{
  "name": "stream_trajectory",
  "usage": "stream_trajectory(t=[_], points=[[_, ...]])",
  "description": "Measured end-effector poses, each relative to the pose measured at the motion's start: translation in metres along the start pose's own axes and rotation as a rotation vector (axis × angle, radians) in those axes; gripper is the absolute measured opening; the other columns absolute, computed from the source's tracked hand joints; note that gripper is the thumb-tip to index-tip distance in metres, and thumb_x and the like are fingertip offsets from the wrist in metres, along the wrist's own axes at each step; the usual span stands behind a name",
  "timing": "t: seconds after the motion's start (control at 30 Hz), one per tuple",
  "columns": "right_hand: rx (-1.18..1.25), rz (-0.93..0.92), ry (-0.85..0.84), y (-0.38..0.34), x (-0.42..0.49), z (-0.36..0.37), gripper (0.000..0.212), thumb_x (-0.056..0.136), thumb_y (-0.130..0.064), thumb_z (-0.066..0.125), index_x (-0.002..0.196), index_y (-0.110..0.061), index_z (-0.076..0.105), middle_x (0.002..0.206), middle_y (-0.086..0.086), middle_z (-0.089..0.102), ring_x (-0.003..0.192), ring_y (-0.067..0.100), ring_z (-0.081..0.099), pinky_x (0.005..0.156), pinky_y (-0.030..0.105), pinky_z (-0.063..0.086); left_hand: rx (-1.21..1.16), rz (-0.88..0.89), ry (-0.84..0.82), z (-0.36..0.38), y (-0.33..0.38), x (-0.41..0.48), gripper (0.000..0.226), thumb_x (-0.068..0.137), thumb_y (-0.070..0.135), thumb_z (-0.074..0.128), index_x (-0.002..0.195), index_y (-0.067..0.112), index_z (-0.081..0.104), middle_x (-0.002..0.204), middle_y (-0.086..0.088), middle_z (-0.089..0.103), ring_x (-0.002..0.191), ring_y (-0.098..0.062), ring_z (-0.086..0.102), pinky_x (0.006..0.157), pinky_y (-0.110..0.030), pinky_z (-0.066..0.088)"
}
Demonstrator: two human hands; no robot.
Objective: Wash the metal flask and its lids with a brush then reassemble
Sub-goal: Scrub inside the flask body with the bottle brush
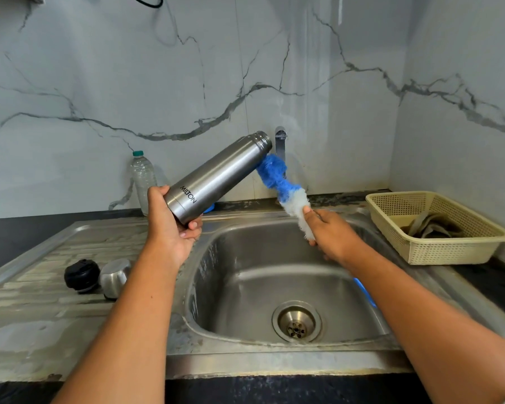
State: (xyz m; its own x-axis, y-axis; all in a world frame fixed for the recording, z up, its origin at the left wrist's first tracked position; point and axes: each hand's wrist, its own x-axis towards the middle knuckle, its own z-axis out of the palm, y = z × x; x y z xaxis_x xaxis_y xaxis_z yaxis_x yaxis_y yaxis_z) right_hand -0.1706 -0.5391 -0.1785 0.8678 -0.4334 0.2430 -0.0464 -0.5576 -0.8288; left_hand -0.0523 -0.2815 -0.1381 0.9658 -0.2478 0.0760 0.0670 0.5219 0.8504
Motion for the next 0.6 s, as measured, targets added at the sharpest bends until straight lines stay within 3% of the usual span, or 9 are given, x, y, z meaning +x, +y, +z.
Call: stream_trajectory(t=[0.13,0.3,0.6], points=[[0.085,0.036,0.023,-0.0035,-0.0026,-0.0026,0.045,0.107,-0.053,0.035,0.102,-0.017,0.061,0.076,0.004,0.063,0.061,0.014,0.052,0.059,0.029,0.040,0.007,-0.023,0.003,0.0013,0.0014,-0.0027,0.045,0.095,0.052,0.041,0.090,0.011,0.059,0.071,-0.011,0.058,0.038,-0.012,0.032,0.035,-0.018,0.012],[0.477,0.116,0.025,-0.0087,-0.0043,-0.0030,0.042,0.106,-0.055,0.038,0.110,-0.019,0.058,0.070,0.005,0.052,0.044,0.007,0.033,0.043,0.023,0.026,-0.017,-0.045,0.052,0.0008,0.0024,-0.0048,0.045,0.093,0.053,0.044,0.090,0.011,0.060,0.074,-0.011,0.057,0.039,-0.012,0.033,0.034,-0.017,0.014],[0.580,0.188,-0.082,-0.0091,-0.0073,-0.0009,0.039,0.106,-0.054,0.040,0.119,-0.020,0.056,0.071,0.004,0.051,0.048,0.007,0.030,0.041,0.021,0.022,0.019,-0.128,0.004,0.0036,0.0025,-0.0067,0.047,0.091,0.053,0.047,0.095,0.008,0.062,0.070,-0.015,0.058,0.039,-0.012,0.033,0.030,-0.015,0.016]])
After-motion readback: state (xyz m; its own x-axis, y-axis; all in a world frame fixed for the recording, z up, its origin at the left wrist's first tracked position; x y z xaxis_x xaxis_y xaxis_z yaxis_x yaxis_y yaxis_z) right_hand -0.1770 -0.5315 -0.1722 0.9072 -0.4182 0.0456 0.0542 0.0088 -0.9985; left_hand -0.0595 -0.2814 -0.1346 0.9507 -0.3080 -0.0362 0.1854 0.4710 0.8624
